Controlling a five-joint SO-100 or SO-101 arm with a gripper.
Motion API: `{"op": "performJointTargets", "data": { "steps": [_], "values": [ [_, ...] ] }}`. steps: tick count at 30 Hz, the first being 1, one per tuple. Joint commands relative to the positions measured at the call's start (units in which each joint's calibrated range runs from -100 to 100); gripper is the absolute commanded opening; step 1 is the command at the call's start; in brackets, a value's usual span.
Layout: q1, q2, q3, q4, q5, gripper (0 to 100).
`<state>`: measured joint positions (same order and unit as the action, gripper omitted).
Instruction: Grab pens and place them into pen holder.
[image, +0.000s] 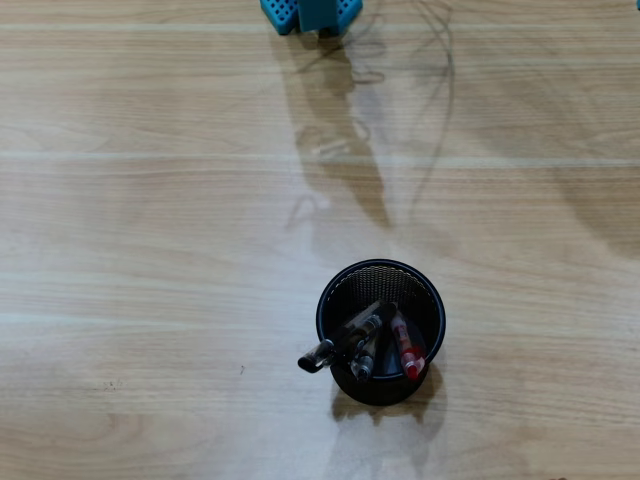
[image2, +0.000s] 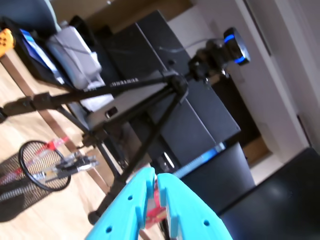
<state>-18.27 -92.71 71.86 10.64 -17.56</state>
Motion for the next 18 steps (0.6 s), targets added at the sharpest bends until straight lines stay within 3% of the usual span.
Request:
{"op": "performJointTargets", "data": {
  "steps": [1,9,18],
  "values": [
    [0.79,-6.20,4.44,-0.01,0.26,2],
    [1.61,-6.03,0.65,20.05,-0.04,2],
    [4.15,-6.12,14.80,22.55,0.06,2]
  ]
}}
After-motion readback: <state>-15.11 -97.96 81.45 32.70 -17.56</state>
